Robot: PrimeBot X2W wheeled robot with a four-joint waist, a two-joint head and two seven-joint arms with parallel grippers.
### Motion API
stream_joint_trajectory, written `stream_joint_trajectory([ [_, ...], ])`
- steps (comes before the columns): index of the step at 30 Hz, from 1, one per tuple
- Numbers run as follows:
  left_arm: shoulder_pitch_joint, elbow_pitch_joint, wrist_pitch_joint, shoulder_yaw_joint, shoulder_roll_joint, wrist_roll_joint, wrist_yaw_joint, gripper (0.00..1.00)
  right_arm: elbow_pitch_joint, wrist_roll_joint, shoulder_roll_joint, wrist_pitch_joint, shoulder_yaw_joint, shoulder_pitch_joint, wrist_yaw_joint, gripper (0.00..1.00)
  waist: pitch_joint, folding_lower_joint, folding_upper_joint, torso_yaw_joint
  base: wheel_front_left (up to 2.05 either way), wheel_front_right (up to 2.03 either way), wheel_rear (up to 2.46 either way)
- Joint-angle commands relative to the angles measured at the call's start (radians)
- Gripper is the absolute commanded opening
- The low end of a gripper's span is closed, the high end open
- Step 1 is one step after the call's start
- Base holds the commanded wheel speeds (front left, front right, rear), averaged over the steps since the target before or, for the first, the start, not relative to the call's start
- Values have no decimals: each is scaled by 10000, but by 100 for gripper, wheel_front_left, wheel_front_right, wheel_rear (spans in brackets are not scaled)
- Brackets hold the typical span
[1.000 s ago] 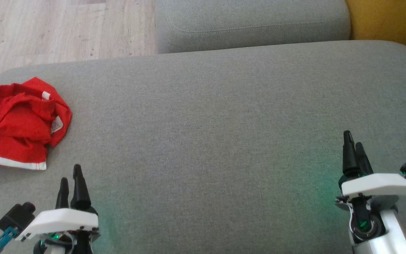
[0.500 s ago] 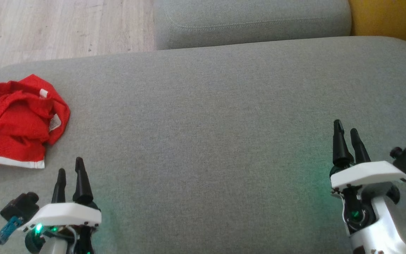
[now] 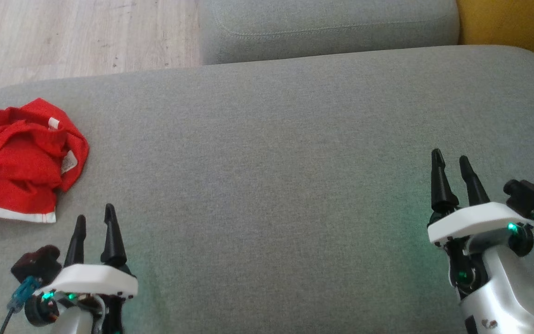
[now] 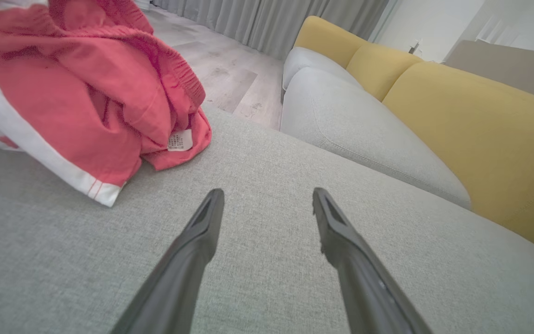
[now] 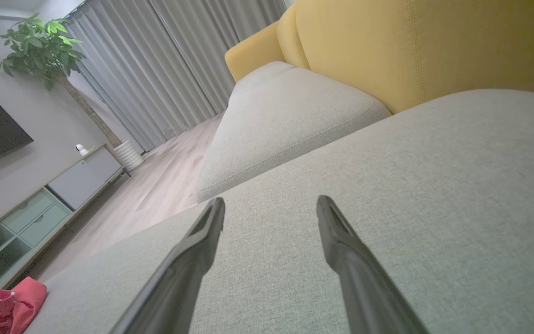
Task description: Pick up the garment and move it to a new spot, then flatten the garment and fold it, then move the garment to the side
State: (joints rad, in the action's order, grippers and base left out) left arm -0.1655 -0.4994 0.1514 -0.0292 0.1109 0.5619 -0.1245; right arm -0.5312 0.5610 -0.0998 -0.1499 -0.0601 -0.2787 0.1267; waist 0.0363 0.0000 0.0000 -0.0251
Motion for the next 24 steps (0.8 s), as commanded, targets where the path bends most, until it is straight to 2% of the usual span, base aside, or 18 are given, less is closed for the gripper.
stream_joint_trajectory([
  [1, -646, 239, 160, 279, 265, -359, -42, 100, 249, -365, -125, -171, -247, -637, 31, 100, 5, 0, 0, -11, 0, 0, 0],
  [24, -958, -326, 834, 759, 35, -3460, -21, 100, -393, -3470, 15, -848, -445, -1005, 38, 100, 43, 0, 0, 19, 0, 0, 0],
])
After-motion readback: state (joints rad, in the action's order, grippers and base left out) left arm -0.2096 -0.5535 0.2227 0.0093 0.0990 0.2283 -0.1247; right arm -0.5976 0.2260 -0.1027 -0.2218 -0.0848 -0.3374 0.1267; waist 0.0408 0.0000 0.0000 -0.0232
